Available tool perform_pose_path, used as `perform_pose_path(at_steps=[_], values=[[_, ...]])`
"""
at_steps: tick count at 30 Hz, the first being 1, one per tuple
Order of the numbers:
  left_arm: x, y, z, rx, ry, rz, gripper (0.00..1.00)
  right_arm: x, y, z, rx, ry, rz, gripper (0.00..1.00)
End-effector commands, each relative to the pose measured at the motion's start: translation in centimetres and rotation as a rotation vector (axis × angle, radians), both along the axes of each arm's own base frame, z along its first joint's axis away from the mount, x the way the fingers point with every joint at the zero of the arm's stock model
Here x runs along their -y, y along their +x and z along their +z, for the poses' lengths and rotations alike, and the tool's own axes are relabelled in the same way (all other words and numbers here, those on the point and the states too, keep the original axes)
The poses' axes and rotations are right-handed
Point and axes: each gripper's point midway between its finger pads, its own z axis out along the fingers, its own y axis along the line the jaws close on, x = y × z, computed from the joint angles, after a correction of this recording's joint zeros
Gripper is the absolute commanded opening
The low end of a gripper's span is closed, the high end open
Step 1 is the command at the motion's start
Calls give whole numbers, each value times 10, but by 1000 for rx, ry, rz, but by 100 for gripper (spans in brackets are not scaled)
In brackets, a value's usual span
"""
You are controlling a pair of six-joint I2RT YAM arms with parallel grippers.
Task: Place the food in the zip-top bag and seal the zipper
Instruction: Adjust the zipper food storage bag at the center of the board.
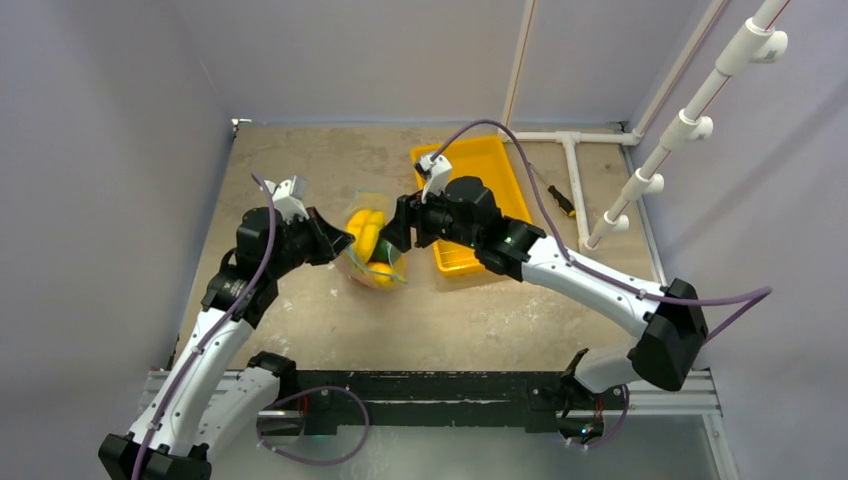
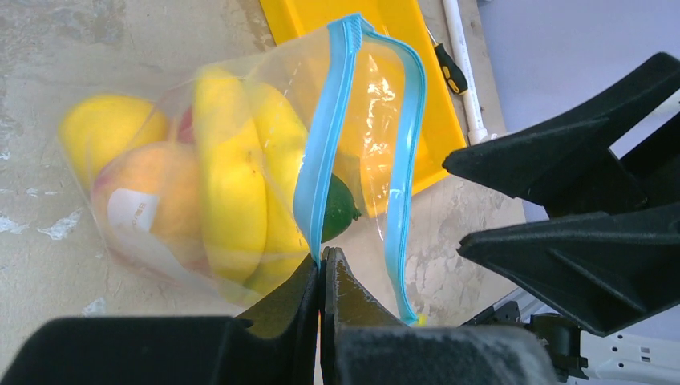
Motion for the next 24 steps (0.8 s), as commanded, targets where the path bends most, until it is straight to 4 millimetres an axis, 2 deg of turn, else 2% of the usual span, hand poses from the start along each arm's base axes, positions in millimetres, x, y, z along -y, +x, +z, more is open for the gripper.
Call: perform_pose_path(at_steps=[1, 4, 9, 16, 20, 24], values=[[-2, 0, 2, 3, -21, 24, 0, 10, -21, 0, 44, -18, 78, 67], [-2, -1, -1, -2, -22, 25, 0, 19, -24, 1, 81, -14, 72, 68], [-2, -1, 0, 0, -32, 27, 0, 22, -49, 4, 93, 43, 151, 69], [0, 0, 0, -2, -38, 23, 0, 4, -88, -8, 75, 35, 196, 69], [0, 0, 0, 0, -41, 19, 0, 2, -91, -15, 59, 37, 180, 68], [1, -1, 0, -2, -39, 14, 0, 3, -88, -24, 48, 15, 147, 63]])
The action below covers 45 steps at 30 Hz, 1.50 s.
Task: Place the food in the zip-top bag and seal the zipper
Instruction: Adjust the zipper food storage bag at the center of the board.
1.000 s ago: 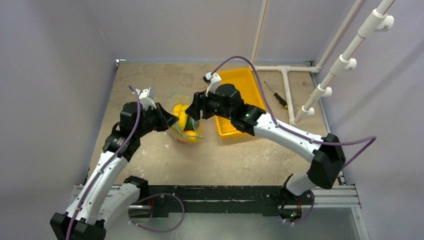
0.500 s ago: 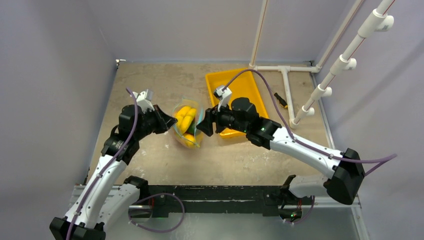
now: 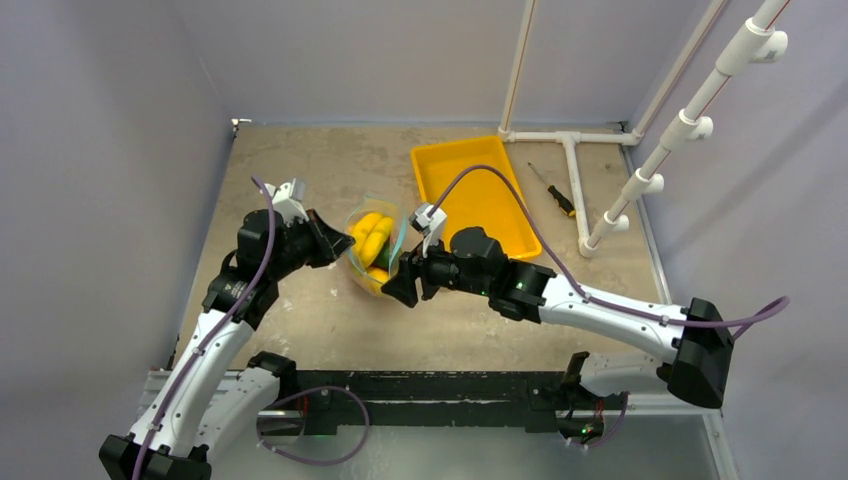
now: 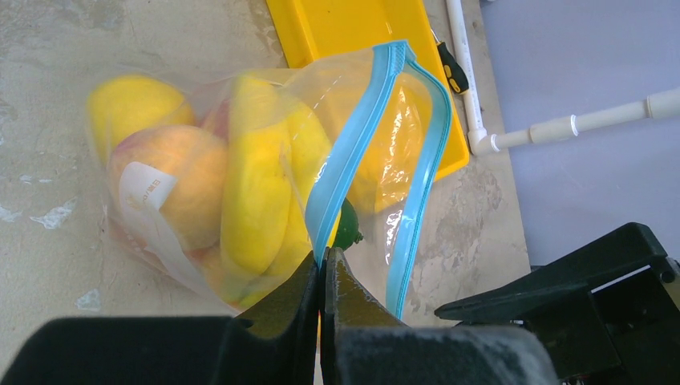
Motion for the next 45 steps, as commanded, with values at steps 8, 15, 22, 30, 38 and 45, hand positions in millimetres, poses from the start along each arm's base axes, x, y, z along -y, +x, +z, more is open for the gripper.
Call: perform_pose_path(at_steps=[8, 15, 22, 30, 38, 45], values=[[2, 1, 4, 16, -25, -1, 0, -2, 11, -13, 7, -14, -79, 56], [1, 1, 4, 16, -27, 5, 0, -8, 4, -32, 0, -69, -64, 49], [2, 1, 4, 13, -32, 7, 0, -10, 3, -43, 9, -109, -87, 45], [1, 2, 2, 8, -30, 12, 0, -9, 7, -50, 26, -157, -135, 38], [1, 3, 2, 6, -28, 14, 0, -3, 10, -51, 49, -203, -193, 28], [1, 4, 2, 5, -27, 15, 0, -1, 13, -29, 78, -167, -235, 0]])
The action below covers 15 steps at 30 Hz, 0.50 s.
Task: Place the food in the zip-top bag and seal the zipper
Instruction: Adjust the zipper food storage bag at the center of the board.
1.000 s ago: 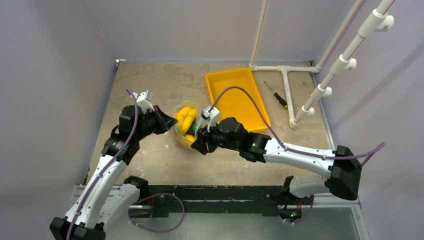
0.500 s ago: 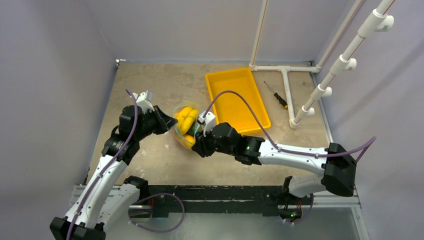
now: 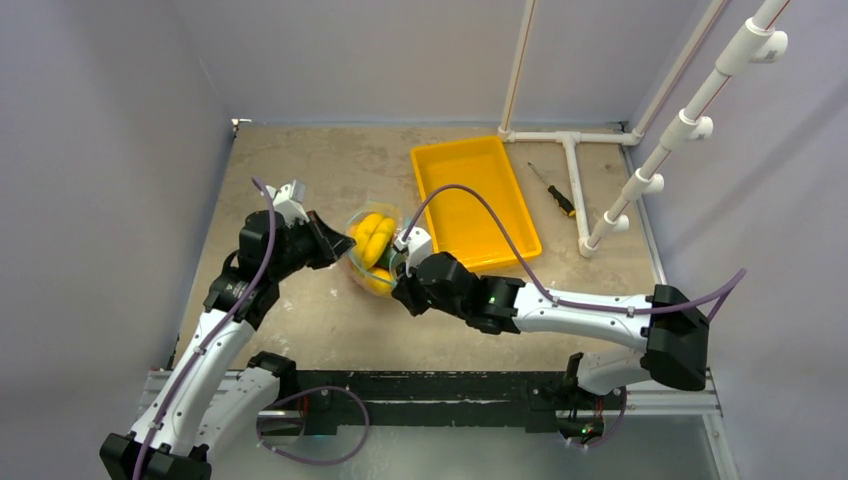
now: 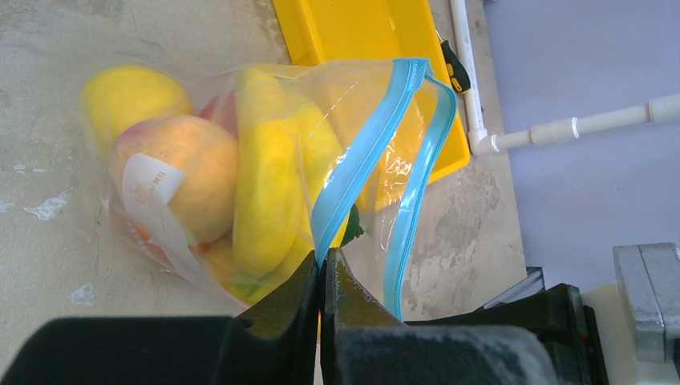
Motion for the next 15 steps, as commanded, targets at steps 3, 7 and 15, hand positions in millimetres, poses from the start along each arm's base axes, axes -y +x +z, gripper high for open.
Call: perform_pose_path(at_steps=[3, 7, 15], values=[[-1, 5, 9, 30, -6, 12, 0, -2, 12, 53, 97, 79, -52, 0], [-5, 6, 16, 49, 13, 26, 4, -6, 15, 73, 146, 79, -28, 0], [-23, 11, 60, 154, 107, 79, 26, -21, 20, 95, 239, -17, 77, 0]])
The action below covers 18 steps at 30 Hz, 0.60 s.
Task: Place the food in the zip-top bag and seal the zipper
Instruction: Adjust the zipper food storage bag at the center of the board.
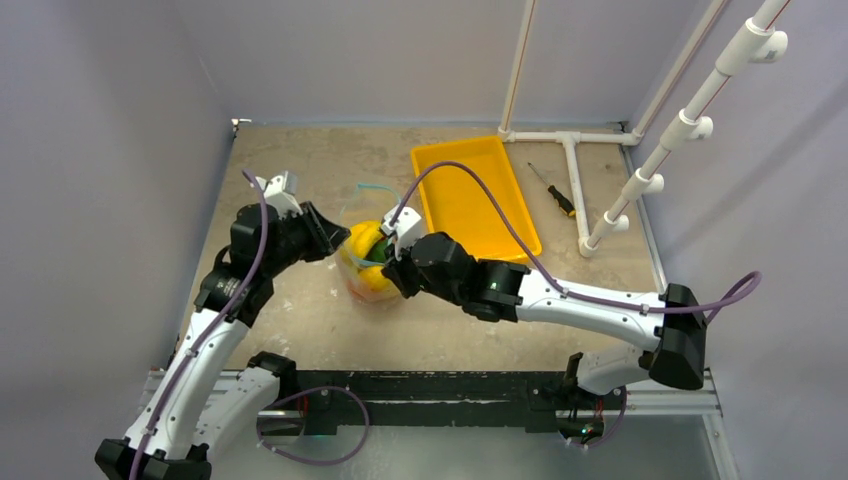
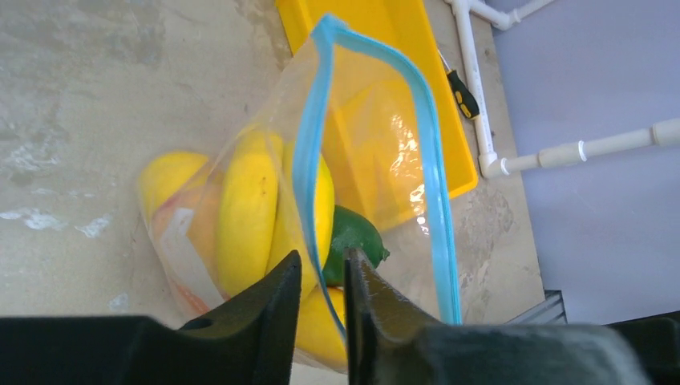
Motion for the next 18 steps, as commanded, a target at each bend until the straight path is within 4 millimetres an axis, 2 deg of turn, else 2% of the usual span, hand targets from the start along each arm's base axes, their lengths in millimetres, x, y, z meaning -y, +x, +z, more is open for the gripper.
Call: perform_pose_path(at_steps=[1, 4, 8, 12, 18], values=[[-16, 7, 48, 133, 83, 44, 32, -14, 5, 34, 104, -23, 70, 0], [-28, 6, 68, 179, 148, 70, 45, -19, 1, 43, 126, -38, 128, 0], [-33, 1, 89, 246, 199, 49, 59, -23, -5, 49, 135, -73, 200, 0], [-29, -7, 103, 306, 232, -14, 66, -27, -16, 67, 153, -76, 292, 0], [-23, -18, 118, 386, 264, -98, 67, -29, -29, 100, 177, -57, 388, 0]])
